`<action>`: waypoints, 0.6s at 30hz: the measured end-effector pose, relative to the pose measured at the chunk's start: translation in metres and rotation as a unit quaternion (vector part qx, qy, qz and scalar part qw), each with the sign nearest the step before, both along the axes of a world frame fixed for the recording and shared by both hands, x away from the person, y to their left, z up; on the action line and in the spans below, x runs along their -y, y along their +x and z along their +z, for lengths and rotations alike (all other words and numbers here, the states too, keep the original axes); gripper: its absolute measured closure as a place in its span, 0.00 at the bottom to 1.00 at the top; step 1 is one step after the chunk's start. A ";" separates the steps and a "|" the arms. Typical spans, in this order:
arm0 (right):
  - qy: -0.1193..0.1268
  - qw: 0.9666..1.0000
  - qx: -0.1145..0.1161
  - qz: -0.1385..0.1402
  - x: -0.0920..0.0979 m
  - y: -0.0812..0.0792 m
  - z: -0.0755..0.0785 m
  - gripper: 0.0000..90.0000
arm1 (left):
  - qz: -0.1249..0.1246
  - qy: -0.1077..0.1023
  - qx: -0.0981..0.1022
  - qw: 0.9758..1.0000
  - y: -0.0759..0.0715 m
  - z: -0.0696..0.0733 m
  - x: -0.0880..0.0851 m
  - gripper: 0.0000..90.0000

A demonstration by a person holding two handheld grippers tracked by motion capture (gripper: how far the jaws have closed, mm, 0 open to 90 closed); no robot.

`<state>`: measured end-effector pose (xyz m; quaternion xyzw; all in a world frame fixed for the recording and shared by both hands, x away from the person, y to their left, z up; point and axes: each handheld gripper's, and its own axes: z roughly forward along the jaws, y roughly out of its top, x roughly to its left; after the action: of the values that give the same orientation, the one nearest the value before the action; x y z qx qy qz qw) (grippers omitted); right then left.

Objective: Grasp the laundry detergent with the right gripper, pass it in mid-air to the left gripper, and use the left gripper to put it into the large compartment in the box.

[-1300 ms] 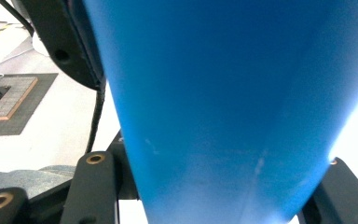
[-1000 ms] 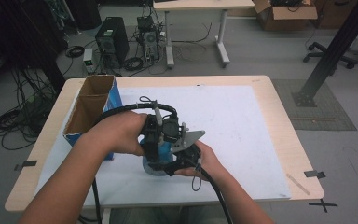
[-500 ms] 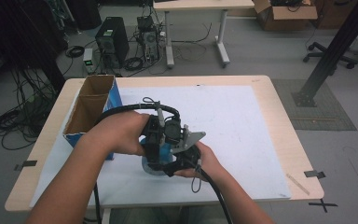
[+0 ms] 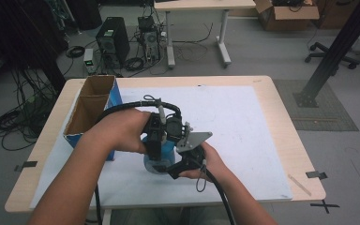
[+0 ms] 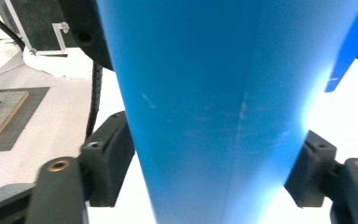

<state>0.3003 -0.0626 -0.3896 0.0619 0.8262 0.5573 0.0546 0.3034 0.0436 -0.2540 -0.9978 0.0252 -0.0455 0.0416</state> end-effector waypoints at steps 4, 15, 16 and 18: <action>-0.001 1.000 0.000 -0.008 0.002 0.000 -0.001 0.18 | 0.006 0.002 -0.004 1.000 0.002 -0.001 0.001 0.43; -0.007 1.000 -0.010 -0.015 0.017 -0.001 0.006 0.01 | 0.028 -0.005 -0.009 1.000 0.009 0.005 -0.002 0.43; -0.011 1.000 -0.009 -0.020 0.020 -0.001 0.007 0.01 | 0.036 -0.007 -0.010 0.999 0.010 0.006 -0.003 0.43; -0.026 0.999 -0.011 -0.039 0.029 0.001 0.010 0.01 | 0.046 -0.008 -0.010 0.999 0.012 0.009 -0.004 0.43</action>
<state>0.3012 -0.0911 -0.3793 0.0990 0.8382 0.5319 0.0686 0.3152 0.0475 -0.2447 -0.9986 -0.0203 -0.0340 0.0353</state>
